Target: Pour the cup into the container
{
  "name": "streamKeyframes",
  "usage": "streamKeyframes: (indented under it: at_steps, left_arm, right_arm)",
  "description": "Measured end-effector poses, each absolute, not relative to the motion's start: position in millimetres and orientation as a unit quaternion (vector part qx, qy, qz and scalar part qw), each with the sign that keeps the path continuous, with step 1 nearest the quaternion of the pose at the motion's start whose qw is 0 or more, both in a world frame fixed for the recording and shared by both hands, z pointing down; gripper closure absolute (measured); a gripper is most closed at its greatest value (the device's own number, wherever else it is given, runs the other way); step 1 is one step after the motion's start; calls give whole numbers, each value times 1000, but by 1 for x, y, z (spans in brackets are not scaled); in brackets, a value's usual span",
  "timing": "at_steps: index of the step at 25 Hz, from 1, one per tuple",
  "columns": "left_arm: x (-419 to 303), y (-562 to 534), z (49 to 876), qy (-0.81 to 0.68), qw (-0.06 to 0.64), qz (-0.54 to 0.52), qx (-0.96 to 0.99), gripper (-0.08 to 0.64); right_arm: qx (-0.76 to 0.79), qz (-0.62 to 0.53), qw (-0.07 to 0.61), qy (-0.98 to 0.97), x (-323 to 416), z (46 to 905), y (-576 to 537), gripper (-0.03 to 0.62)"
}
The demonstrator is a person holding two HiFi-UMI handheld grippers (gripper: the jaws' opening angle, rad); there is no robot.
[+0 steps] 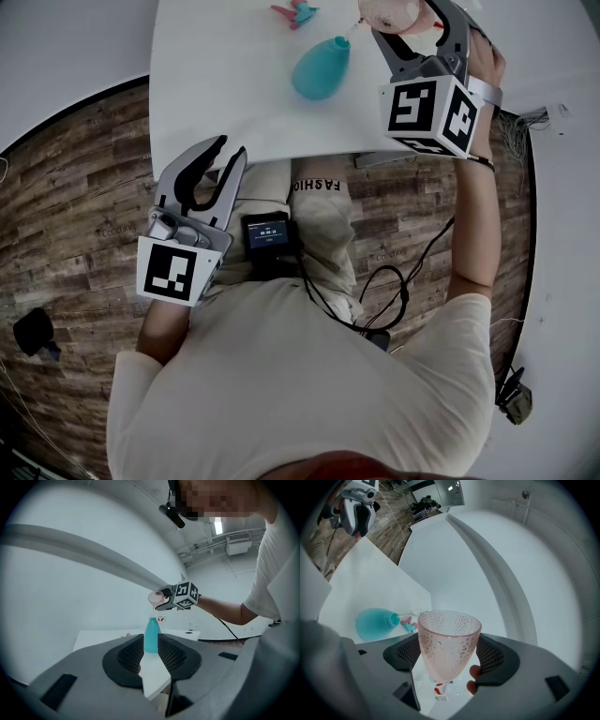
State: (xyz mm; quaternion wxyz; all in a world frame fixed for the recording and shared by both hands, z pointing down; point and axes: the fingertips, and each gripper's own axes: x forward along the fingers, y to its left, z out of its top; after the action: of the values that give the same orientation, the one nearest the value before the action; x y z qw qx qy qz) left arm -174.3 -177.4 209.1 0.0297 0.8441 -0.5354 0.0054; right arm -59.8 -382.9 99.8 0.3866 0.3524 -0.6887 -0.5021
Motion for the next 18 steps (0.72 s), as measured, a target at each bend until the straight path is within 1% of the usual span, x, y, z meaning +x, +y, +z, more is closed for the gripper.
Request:
streamKeyframes:
  at_steps: [18]
  left_arm:
    - [-173, -177, 210, -535, 31, 7, 844, 456]
  right_arm:
    - [359, -516, 392, -672, -55, 98, -386, 219]
